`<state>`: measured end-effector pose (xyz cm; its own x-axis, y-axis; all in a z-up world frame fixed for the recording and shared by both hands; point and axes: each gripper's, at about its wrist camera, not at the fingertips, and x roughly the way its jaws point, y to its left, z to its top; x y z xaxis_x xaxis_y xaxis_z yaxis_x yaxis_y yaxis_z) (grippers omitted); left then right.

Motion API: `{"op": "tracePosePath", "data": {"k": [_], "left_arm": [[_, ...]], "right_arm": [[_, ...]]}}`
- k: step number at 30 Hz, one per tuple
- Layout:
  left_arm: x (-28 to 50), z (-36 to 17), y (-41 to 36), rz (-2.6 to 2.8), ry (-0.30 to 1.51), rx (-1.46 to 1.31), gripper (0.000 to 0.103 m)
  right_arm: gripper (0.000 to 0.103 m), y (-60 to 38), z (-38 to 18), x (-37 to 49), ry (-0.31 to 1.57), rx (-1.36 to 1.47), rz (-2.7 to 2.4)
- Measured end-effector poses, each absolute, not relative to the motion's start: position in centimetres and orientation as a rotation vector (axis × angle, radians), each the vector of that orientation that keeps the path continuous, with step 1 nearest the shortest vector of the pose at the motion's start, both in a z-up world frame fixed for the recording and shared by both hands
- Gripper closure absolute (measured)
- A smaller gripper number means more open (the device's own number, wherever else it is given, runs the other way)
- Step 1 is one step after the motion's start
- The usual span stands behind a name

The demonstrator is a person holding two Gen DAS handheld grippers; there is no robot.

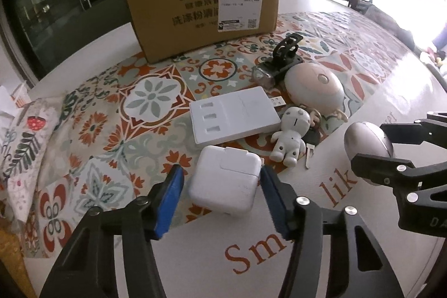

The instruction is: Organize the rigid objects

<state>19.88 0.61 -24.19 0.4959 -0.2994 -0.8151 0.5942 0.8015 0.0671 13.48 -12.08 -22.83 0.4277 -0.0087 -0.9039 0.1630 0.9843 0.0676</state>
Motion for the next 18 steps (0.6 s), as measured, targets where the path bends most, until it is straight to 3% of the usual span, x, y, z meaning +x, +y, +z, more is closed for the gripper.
{"op": "tracePosePath", "data": {"k": [2, 18], "left_arm": [[20.0, -24.5, 0.6, -0.571, 0.912, 0.357, 0.052], [19.0, -22.9, 1.3, -0.535, 0.892, 0.304, 0.056]], "right_arm": [[0.048, -12.0, -22.9, 13.6, 1.13, 0.152, -0.114], [0.048, -11.9, -22.2, 13.1, 1.111, 0.163, -0.102]]}}
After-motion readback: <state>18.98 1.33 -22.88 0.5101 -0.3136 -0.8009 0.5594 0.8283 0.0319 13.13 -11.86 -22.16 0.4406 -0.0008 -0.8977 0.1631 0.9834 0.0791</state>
